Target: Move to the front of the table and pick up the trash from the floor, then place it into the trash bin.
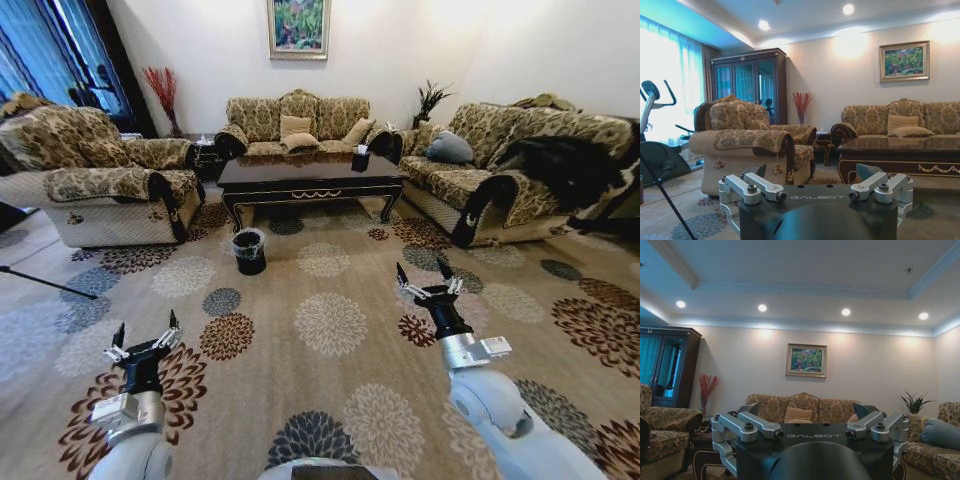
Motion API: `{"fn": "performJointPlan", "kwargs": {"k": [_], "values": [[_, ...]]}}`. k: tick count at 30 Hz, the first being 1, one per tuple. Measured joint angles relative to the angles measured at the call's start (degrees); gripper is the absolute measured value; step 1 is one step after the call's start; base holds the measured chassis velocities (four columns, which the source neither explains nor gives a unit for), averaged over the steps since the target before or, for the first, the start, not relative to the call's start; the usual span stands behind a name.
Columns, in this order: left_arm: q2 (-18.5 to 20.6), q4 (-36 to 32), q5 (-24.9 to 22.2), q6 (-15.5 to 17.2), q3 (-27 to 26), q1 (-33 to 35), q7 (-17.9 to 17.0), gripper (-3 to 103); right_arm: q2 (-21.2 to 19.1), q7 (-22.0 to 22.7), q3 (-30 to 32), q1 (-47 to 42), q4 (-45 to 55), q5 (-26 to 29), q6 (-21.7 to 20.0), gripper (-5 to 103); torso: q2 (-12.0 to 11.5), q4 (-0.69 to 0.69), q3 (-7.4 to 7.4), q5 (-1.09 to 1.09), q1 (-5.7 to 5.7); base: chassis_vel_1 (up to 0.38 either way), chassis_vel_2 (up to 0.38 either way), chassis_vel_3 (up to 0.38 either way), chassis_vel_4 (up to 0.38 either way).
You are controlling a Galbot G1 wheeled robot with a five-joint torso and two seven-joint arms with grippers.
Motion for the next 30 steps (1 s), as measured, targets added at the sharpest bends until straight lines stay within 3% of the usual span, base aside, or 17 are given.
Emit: {"fn": "performJointPlan", "kwargs": {"k": [30], "values": [[0.0,0.0,0.0,0.0,0.0,0.0,0.0,100,0.0,0.0,0.0,0.0,0.0,0.0,0.0,100,7.13,0.0,4.23,0.0,2.92,0.0,0.0,0.0,0.0]]}}
